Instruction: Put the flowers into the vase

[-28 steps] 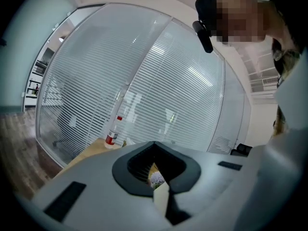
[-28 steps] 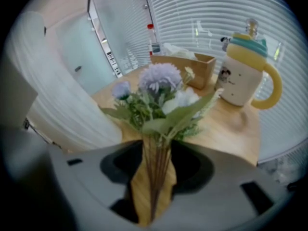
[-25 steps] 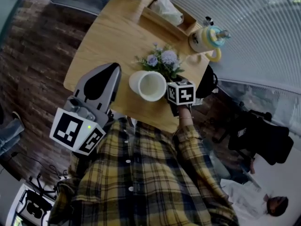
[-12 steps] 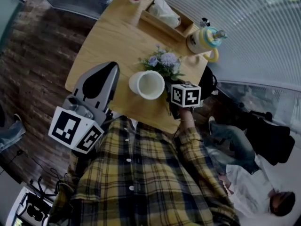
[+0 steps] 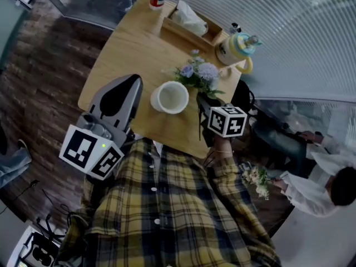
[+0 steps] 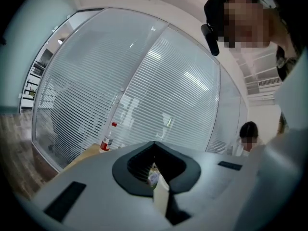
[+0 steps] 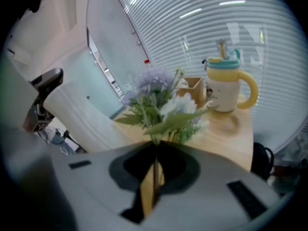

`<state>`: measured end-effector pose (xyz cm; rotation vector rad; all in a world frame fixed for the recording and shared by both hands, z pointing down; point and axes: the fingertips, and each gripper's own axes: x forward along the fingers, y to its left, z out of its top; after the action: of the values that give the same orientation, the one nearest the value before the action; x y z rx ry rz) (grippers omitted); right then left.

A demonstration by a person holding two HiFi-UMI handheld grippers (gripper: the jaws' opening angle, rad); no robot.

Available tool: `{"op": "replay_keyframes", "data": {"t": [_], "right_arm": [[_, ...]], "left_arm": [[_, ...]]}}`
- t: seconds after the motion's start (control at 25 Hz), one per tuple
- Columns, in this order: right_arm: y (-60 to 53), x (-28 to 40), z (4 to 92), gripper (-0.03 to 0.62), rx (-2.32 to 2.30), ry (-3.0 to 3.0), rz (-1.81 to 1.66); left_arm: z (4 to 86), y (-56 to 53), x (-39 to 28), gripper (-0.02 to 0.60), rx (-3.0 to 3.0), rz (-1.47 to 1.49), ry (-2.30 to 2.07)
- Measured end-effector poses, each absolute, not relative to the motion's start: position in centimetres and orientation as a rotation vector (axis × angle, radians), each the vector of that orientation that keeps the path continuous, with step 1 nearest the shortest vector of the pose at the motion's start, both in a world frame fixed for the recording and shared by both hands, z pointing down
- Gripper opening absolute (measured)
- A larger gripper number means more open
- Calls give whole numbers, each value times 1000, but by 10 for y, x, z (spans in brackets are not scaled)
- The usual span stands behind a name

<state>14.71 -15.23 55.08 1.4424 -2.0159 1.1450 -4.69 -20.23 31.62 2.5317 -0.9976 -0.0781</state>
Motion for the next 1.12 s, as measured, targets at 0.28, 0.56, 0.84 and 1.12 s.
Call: {"op": "replay_keyframes", "data": {"t": [0.28,0.56,0.84,1.12], "right_arm": [[-161,149,516,37,1471,-2081,1050],[-177,140,470,37,1488,-2181,930],[-195,123,410,37,1483,-2336,798],[-207,104,336,37,1493,-2469,575]], "left_arm": [[309,-200,-38,9,2558,-81,-980],[302,-194,-34,9,2581,-80,-973],[300,-192,-37,9,2590,-76,-984],[299,-188,-39,9,2592,-81,-982]]}}
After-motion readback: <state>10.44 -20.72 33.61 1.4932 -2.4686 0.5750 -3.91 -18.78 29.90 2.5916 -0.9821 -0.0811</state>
